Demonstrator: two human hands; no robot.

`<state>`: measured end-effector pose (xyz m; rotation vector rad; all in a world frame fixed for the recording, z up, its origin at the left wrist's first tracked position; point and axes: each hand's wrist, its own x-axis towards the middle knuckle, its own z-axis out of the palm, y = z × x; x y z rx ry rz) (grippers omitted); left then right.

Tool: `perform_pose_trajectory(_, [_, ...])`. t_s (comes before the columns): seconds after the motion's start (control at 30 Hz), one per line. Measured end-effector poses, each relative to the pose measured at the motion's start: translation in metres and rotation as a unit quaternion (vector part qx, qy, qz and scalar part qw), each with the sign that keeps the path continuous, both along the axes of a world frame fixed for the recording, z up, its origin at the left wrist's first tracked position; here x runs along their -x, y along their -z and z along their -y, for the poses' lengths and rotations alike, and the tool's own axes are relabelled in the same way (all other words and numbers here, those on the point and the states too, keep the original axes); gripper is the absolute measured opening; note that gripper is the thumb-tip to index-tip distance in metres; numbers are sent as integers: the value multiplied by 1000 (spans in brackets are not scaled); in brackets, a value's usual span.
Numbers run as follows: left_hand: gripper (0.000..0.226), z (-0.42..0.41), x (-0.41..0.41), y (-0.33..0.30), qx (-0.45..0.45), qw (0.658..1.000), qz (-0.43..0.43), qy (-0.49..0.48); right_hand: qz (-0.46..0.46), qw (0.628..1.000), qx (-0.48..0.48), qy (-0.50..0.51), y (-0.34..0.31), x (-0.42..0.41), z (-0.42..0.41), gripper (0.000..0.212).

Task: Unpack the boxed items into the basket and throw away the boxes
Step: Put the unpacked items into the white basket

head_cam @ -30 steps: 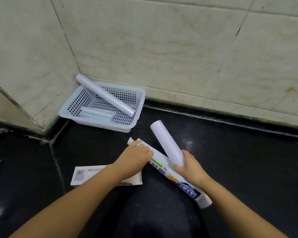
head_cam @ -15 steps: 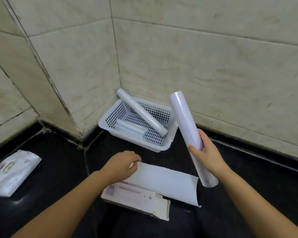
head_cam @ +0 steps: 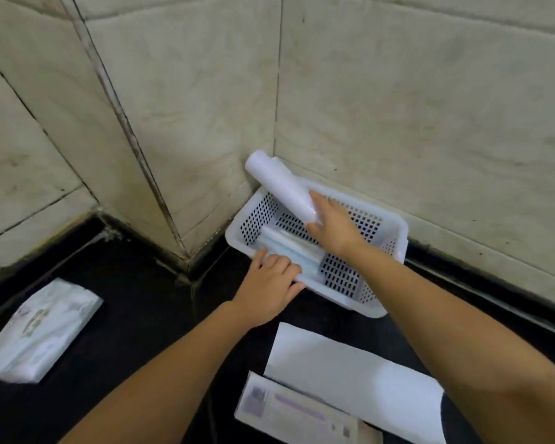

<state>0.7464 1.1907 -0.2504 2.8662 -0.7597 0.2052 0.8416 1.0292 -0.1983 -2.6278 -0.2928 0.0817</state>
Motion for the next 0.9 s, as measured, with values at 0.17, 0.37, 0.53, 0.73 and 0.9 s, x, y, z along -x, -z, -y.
perform_pose_trajectory(0.17, [45, 0, -1, 10, 35, 999, 9, -3, 44, 998, 25, 27, 31, -1, -14, 64])
perform_pose_trajectory(0.37, [44, -3, -1, 6, 5, 1000, -30, 0, 7, 999, 38, 14, 13, 7, 0, 66])
perform_pose_trajectory(0.53, [39, 6, -7, -11, 19, 996, -89, 0, 18, 997, -14, 74, -26, 35, 54, 58])
perform_pose_trajectory(0.73, [30, 109, -12, -54, 38, 993, -64, 88, 31, 976, 4, 214, -58, 131, 174, 49])
perform_pose_trajectory(0.9, [35, 249, 40, -88, 61, 973, -51, 215, 33, 940, 23, 338, -68, 252, 286, 47])
